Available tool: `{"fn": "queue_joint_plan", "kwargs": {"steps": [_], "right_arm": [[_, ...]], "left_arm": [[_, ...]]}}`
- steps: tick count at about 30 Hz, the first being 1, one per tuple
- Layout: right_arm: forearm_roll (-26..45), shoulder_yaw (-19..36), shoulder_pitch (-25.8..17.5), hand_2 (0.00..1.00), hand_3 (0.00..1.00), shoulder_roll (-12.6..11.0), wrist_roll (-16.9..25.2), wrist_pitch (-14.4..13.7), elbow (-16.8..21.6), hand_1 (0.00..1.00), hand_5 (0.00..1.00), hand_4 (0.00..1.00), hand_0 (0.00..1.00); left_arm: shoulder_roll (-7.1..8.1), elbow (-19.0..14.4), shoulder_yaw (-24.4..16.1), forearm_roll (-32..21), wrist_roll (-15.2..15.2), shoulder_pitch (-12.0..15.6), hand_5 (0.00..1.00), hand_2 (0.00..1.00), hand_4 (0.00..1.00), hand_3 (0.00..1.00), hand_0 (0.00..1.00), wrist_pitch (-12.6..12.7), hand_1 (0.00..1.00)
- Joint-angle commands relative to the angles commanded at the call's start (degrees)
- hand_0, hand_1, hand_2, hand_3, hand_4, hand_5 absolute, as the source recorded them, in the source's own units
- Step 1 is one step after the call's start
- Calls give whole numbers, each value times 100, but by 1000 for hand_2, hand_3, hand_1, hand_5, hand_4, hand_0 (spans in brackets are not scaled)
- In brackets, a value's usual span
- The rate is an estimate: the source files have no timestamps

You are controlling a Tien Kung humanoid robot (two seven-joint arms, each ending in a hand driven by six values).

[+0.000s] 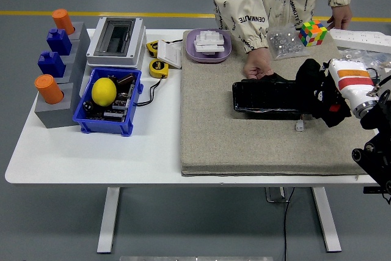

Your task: Pick the rag up,wipe the panel,place it on the desk

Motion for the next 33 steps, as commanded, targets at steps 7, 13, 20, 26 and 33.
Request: {"fn": "queue_joint_plan", "kwargs": {"steps": [7,13,20,26,33], "right_arm": [[-33,188,-65,297,358,-21,1,-2,-4,235,24,843,156],[-56,247,-141,297,358,-83,2,3,5,235,24,844,157],[-79,357,-288,297,358,-267,-7,10,24,235,24,843,157],[-118,490,-405,297,358,-336,-25,25,62,235,24,844,157],[-139,588,-501,297,358,-370,-33,37,81,235,24,844,157]], "left_arm": [[6,17,-13,0,4,25,448,637,631,561,603,2,636],[0,11,14,-14,2,30,449,637,632,561,605,0,637],[8,13,17,-5,2,62,449,637,631,561,604,2,636],[15,6,33,-1,1,81,449,636,631,561,605,1,636],[19,4,45,2,1,111,449,637,631,561,605,0,636]]}}
